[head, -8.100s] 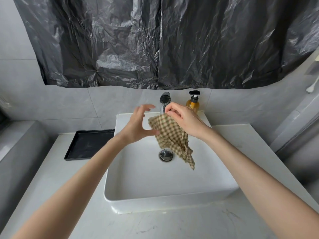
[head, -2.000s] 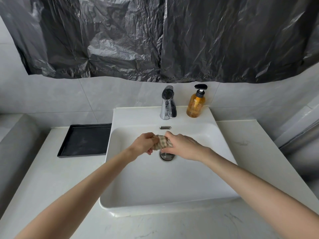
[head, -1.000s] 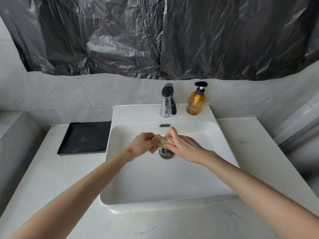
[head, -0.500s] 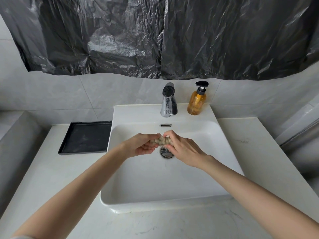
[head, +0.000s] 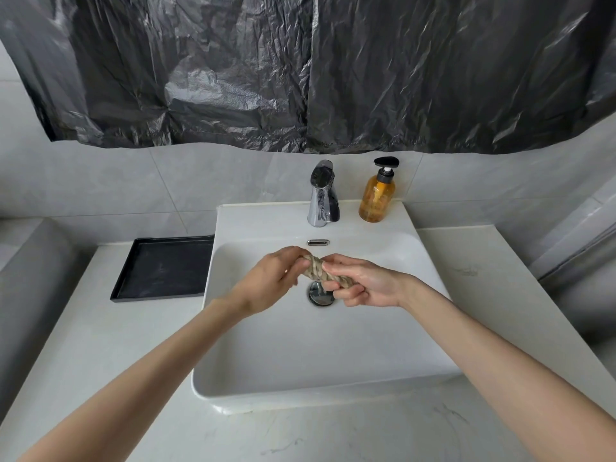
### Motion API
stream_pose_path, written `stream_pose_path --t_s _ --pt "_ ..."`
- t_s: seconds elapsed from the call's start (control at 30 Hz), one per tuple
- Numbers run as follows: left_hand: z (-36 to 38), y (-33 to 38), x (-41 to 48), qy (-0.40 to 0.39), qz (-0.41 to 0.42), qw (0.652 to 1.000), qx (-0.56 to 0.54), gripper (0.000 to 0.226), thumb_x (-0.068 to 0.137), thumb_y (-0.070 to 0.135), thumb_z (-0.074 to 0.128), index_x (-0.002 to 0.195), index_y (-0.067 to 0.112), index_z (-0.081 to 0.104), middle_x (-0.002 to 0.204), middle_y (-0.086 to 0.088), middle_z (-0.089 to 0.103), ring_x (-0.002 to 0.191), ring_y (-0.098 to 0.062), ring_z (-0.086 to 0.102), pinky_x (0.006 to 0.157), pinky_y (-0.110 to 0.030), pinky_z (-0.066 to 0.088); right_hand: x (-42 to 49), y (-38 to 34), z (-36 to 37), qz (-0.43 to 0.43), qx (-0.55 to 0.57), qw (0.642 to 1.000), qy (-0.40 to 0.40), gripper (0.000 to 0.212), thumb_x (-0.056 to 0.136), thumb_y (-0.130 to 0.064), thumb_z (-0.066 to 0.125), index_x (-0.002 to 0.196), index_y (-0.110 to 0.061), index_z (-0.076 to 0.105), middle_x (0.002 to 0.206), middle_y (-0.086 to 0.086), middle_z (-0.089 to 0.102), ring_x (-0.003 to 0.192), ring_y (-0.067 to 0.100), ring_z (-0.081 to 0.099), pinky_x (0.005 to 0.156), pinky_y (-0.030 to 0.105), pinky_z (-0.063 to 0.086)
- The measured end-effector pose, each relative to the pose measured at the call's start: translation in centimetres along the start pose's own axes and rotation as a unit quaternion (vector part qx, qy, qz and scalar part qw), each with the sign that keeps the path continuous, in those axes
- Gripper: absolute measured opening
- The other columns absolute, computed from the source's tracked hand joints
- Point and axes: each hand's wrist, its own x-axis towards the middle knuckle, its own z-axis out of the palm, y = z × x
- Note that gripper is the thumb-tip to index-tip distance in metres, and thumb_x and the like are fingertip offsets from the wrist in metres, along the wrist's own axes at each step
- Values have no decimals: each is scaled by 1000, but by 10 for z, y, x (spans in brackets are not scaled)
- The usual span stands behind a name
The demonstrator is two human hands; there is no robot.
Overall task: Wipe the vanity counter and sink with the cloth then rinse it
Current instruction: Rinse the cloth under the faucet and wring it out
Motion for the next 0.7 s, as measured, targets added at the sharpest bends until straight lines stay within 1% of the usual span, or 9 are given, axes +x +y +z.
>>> stream_pose_path --t_s 0.1,0.17,0.23,0.37,0.43,0.5,0.57,0.63,0.7 --pt "-1 -3 3 -12 -62 997 -32 18 97 28 45 84 26 57 69 9 59 55 -9 57 63 -25 50 -1 -1 7 -20 -164 984 61 24 100 -36 42 113 -18 35 74 -1 40 48 8 23 46 21 18" --pt "1 -7 5 -20 -109 991 -74 24 97 27 48 76 28 59 65 6 60 53 -11 57 61 -22 50 0 -1 13 -54 -311 944 102 30 99 -38 42 114 -15 32 79 3 46 53 10 31 51 23 28" --pt "4 -10 7 -30 -160 979 -121 28 96 28 50 71 24 62 62 3 60 52 -12 57 61 -22 50 1 1 16 -72 -463 875 124 35 98 -42 44 115 -14 32 82 3 51 62 13 40 58 29 33" --pt "8 -15 9 -39 -255 942 -215 32 92 28 58 65 13 66 58 -1 59 48 -9 56 57 -19 53 5 6 18 -85 -669 724 145 33 100 -40 40 110 -9 33 73 3 47 68 34 49 57 38 30" --pt "10 -17 9 -34 -289 928 -233 32 90 28 61 65 8 65 59 -3 59 45 -7 56 54 -17 52 11 14 15 -116 -738 648 152 33 102 -37 35 112 -6 35 89 10 55 71 38 55 58 37 33" --pt "14 -18 9 -29 -323 914 -246 30 88 28 63 68 5 65 62 -6 60 44 -5 56 51 -15 51 18 23 9 -135 -782 590 151 34 103 -36 30 115 -5 36 99 14 57 71 39 59 57 37 35" --pt "16 -18 8 -35 -356 896 -262 28 87 29 65 73 4 65 66 -6 60 45 -3 57 51 -13 50 23 30 5 -147 -803 558 146 35 104 -35 27 116 -5 37 97 15 56 70 40 60 56 38 33" --pt "16 -17 8 -46 -383 878 -283 27 86 30 66 78 5 66 67 -4 61 47 -2 58 51 -12 49 25 34 1 -169 -807 545 152 34 104 -34 28 114 -4 40 94 15 54 66 40 60 53 38 31" --pt "16 -16 8 -55 -401 862 -306 25 85 31 67 80 6 66 68 -3 61 47 -2 59 50 -12 49 26 37 -5 -215 -816 511 162 29 101 -33 35 104 -5 43 79 10 55 49 34 58 44 32 26"
